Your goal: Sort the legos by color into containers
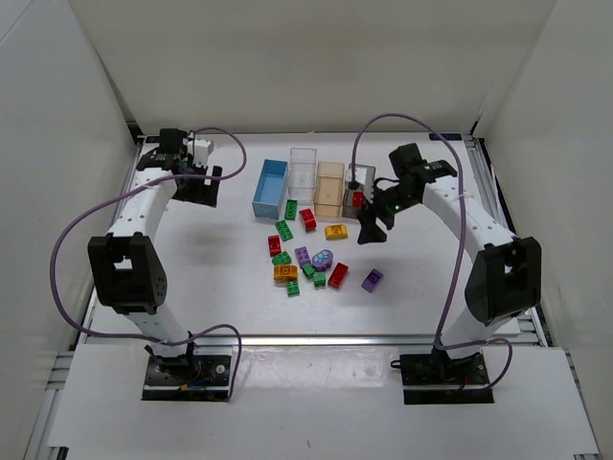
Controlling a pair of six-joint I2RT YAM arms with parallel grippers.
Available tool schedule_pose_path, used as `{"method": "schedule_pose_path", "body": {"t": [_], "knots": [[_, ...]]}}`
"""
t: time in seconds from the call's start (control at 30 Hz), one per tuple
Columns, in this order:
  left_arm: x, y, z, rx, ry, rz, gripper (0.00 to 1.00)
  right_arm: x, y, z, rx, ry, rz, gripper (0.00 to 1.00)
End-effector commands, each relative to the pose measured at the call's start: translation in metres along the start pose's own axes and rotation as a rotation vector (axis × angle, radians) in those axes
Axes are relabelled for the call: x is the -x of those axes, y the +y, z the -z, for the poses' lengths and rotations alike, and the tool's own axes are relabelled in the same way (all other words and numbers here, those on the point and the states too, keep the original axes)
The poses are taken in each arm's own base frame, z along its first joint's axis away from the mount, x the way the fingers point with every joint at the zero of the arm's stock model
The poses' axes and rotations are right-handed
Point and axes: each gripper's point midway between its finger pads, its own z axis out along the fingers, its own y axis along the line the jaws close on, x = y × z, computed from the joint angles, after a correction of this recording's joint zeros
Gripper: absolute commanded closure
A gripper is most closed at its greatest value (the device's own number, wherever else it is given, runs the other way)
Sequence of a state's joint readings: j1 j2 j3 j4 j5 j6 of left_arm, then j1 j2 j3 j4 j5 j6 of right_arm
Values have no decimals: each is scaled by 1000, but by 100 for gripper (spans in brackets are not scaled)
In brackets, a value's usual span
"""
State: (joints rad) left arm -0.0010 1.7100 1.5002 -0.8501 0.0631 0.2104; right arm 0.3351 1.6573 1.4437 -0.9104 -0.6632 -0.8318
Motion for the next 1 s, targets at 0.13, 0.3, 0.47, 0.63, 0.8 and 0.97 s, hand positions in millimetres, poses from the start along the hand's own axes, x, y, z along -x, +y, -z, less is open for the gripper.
{"method": "schedule_pose_path", "body": {"t": [0.13, 0.3, 0.47, 0.63, 0.8, 0.97], "knots": [[17, -21, 12, -51, -65, -56, 1, -30, 35, -40, 219, 6, 312, 23], [15, -24, 13, -39, -57, -85, 1, -29, 35, -72, 270, 13, 479, 24], [6, -22, 17, -20, -58, -89, 0, -38, 43, -91, 298, 35, 616, 23], [-8, -20, 14, 0, -32, -88, 1, -54, 57, -96, 357, 57, 684, 23], [-7, -19, 15, 10, -36, -79, 0, -64, 66, -100, 394, 83, 707, 23], [-5, -17, 16, 21, -42, -75, 1, -70, 66, -109, 386, 79, 734, 23]]}}
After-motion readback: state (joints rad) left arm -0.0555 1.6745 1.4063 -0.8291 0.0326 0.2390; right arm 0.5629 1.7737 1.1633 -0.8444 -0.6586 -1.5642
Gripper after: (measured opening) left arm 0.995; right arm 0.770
